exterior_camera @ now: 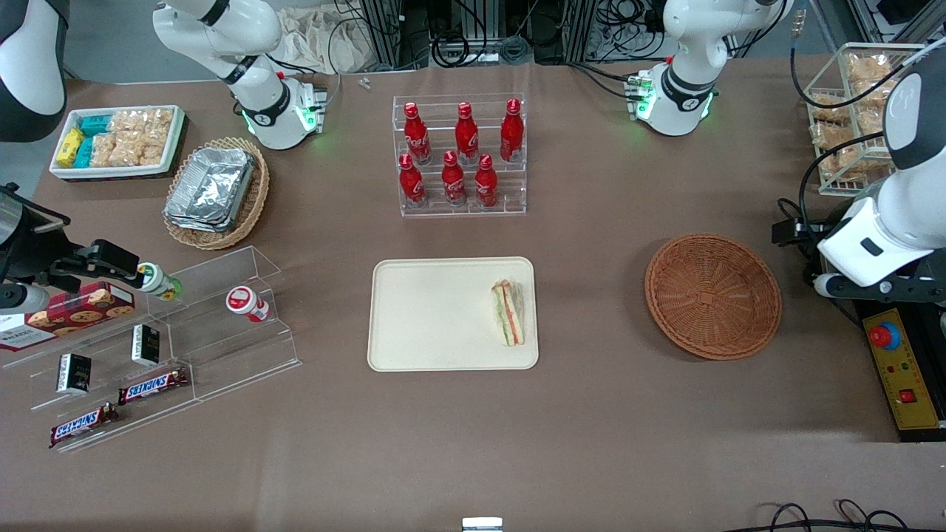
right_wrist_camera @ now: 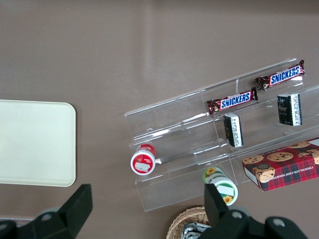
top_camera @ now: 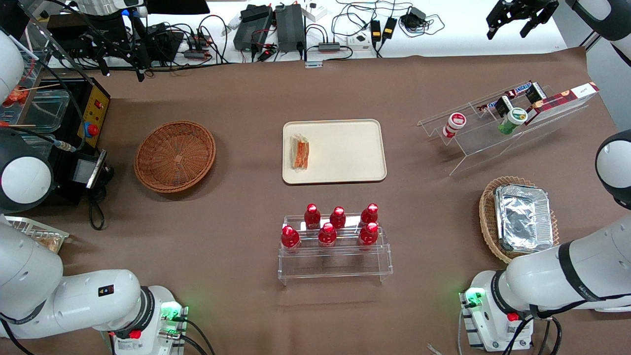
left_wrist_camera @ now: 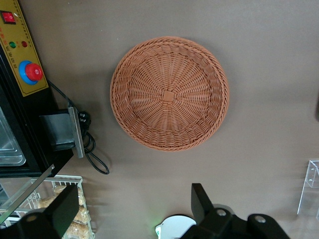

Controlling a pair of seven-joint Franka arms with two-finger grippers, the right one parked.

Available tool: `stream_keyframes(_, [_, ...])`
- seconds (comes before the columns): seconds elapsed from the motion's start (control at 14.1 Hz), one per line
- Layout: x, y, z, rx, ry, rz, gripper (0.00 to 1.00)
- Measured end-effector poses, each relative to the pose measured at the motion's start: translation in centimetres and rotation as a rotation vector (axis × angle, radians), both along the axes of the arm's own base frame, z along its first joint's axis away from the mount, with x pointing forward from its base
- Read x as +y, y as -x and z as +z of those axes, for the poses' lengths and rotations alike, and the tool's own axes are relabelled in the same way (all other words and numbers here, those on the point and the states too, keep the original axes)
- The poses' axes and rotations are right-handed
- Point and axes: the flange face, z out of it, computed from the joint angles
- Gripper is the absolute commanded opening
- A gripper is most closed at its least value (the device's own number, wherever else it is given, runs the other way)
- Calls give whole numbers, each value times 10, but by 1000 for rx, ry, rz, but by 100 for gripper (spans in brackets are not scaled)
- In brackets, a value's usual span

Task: Place sandwich from basket to tray
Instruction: 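Open the left gripper and withdraw it back past the basket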

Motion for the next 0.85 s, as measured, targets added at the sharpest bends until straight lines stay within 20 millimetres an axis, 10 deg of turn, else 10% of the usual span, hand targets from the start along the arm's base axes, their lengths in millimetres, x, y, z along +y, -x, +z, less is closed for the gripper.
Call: stream_keyframes(0.85, [29,-5,-7,-2,48,140,100])
